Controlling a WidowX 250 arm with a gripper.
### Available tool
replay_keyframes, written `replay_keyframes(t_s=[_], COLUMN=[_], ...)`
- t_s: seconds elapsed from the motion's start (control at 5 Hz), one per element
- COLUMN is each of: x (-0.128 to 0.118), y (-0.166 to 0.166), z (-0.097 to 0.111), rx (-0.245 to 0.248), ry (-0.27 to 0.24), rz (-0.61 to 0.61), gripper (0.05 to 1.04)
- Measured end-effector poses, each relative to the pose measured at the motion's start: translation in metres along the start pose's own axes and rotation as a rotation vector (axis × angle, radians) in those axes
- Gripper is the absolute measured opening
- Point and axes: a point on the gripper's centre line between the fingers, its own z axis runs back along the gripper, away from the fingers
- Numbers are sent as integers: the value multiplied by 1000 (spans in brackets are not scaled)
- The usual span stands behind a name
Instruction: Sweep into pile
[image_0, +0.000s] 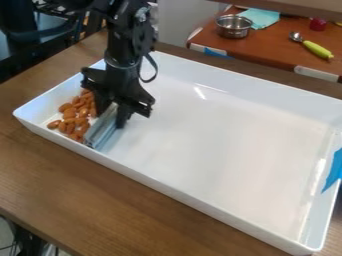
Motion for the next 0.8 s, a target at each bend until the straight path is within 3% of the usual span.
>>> replay_keyframes(t_s=[0.4, 0.6, 0.8], x=[14, 17, 10], y=[25, 28, 16], z=[-10, -10, -6], rx=[122, 147, 89], ry=[-58, -79, -38], rz=[6, 28, 54], gripper=[381, 381, 381])
